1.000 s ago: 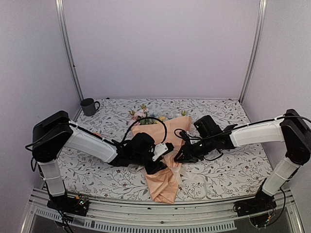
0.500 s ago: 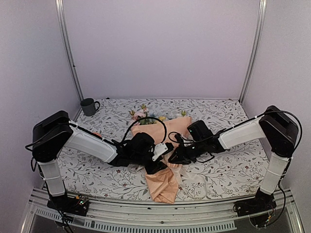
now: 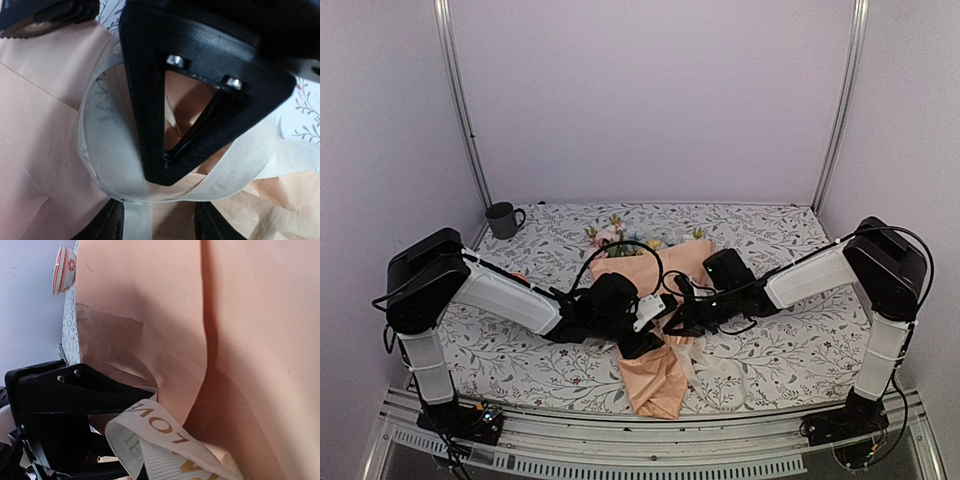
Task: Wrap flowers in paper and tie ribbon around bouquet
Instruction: Cross the ribbon over the folded bouquet.
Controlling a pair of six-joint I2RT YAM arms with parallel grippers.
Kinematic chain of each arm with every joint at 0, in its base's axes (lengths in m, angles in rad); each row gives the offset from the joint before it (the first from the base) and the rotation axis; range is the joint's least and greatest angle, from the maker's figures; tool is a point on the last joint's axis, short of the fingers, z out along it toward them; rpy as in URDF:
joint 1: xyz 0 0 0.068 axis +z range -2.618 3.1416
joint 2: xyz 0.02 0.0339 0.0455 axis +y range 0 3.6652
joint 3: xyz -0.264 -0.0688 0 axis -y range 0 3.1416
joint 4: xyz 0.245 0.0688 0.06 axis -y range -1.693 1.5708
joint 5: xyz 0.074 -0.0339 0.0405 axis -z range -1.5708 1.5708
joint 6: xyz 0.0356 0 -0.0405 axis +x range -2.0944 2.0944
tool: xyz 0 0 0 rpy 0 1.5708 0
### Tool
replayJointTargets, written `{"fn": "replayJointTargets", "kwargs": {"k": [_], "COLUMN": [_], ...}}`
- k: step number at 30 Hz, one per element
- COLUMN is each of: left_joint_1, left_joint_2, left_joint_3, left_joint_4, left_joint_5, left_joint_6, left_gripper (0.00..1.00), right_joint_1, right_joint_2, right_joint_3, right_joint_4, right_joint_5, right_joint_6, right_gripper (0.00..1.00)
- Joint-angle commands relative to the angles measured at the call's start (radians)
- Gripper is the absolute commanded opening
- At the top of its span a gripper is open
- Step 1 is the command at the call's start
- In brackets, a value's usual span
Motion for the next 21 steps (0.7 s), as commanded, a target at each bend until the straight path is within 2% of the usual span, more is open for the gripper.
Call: {"fn": "replayJointTargets", "kwargs": {"k": [1, 6, 9, 13, 17, 21], "left_joint_1": [0.016, 0.028, 0.047, 0.053, 0.075, 0.099], "left_joint_2": [0.001, -0.096, -0.135, -0.136, -0.129, -0.049], "left_joint_3": [0.004, 0.032, 0.073, 0.113, 0.119, 0.177], "left_joint_4": [-0.007, -0.052, -0.138, -0.244, -0.23, -0.238], "left_joint_5": [0.026, 0.095, 0.176, 0.189, 0.16, 0.095], "left_joint_6": [0.003, 0.053, 0.091, 0.124, 0.098, 0.072], "left_gripper": [0.5, 0.61, 0.65, 0.65, 0.65, 0.62], "right_joint_1": [-0.001, -0.009, -0.011, -0.013, -0.014, -0.016], "right_joint_2": [-0.013, -0.024, -0.033, -0.055, -0.073, -0.076], "right_joint_3": [-0.03, -0.063, -0.072, -0.074, -0.081, -0.081], "right_joint_4": [0.036, 0.037, 0.042, 0.042, 0.041, 0.041], "right_joint_5": [-0.012, 0.005, 0.005, 0.01, 0.015, 0.008], "right_joint_6": [0.004, 0.006, 0.008, 0.008, 0.008, 0.008], "right_gripper": [0.0, 0.0, 0.0, 0.0, 0.0, 0.0]}}
